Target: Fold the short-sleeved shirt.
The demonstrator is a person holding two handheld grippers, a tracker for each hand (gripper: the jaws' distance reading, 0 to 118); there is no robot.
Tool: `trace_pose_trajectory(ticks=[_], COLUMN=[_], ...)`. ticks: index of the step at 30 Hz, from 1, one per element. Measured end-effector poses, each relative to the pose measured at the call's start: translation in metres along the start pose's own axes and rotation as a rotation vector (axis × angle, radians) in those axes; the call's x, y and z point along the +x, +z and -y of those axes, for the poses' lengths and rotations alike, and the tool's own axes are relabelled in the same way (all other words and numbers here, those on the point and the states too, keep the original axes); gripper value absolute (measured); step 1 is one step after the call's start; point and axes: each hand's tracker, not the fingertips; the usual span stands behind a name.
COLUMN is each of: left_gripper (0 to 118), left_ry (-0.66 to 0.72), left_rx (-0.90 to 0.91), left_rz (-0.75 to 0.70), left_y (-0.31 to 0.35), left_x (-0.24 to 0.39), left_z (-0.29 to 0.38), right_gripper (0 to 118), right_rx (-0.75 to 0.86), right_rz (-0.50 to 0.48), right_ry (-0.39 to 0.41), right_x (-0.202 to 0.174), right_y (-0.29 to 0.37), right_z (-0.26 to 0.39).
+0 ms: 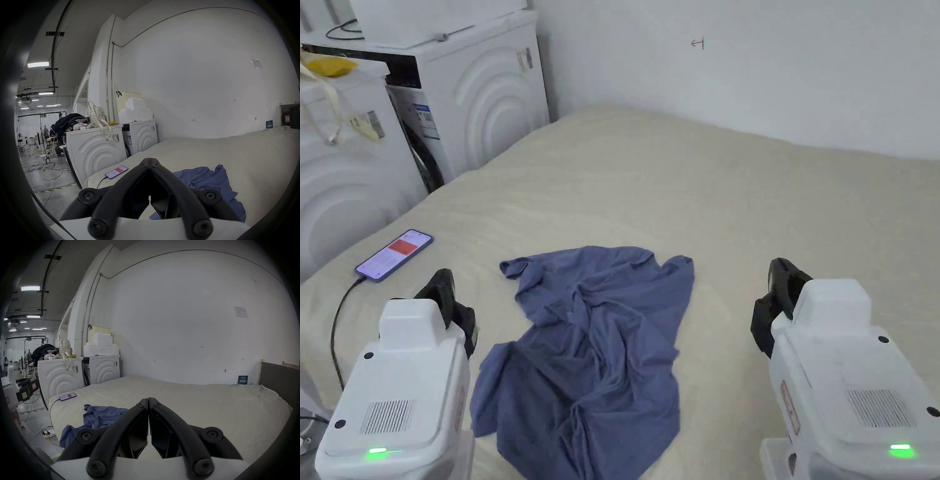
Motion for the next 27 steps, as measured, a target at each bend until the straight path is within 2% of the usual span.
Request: trace_pose_trajectory(ticks=[8, 13, 20, 27], left_gripper=[0, 0, 0, 0], left_ry=[0.010, 0.074, 0.040, 0.074], left_rx=[-0.041, -0.118, -0.364, -0.683], left_rz=[0.037, 0.154, 0.304, 0.393], left_y=[-0.006, -0.020, -0.076, -0.157], left_x=[-0.002, 0.003, 0.037, 0.079], left_z=[0.000, -0.010, -0.024, 0.009], right_gripper=[0, 0, 0, 0], right_rx=[-0.003, -0.009, -0.024, -0.053], right_rz=[-0.006, 0.004, 0.031, 0.061], right_ry=[-0.001, 0.002, 0.005, 0.006], right_x=[0.004, 0.009, 0.016, 0.029], right_y=[-0.004, -0.005, -0.010, -0.022], right_z=[0.005, 0.006, 0.007, 0.015])
